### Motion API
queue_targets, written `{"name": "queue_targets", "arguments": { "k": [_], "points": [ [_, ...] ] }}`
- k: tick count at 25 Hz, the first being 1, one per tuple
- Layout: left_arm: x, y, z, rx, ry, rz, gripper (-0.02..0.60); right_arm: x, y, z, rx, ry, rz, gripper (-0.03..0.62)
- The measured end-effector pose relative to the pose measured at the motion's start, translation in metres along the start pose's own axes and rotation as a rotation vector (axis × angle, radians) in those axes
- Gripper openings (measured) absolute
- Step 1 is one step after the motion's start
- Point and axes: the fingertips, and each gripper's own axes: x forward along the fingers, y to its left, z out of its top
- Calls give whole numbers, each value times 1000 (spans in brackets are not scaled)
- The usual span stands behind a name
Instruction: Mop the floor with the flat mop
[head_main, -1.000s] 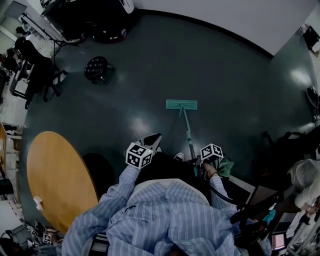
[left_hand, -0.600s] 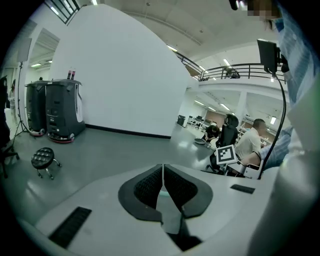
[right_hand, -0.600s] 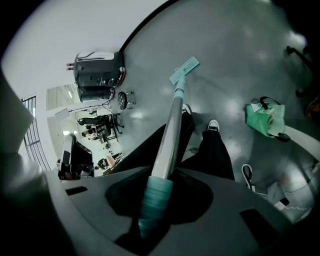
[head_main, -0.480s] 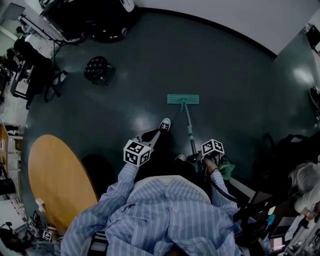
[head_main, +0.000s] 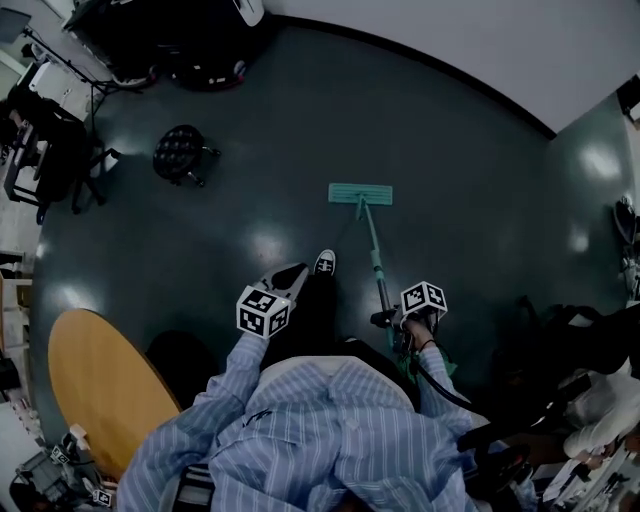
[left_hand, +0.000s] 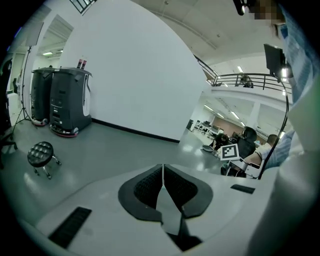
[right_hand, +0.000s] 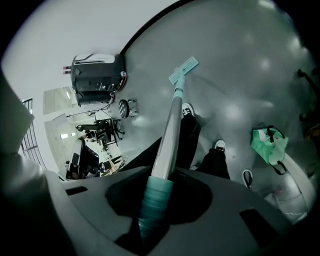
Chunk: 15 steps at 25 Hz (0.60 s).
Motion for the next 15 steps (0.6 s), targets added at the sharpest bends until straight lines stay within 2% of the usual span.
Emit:
{"name": "queue_targets", "arguments": {
  "k": [4,8,12,15],
  "points": [
    [27,47,35,-10,25,-6,14,-8,43,74,7,-5,-1,83],
    [57,76,63,-29,45,-27,14,-17,83,156,1,-14,-7,83],
    [83,96,75,-35,81,-72,14,-19,113,241,-5,-29,-17,83],
    [92,118,82,-65,92,-71,14,-18,134,304,-4,-45,-29,83]
  ]
}}
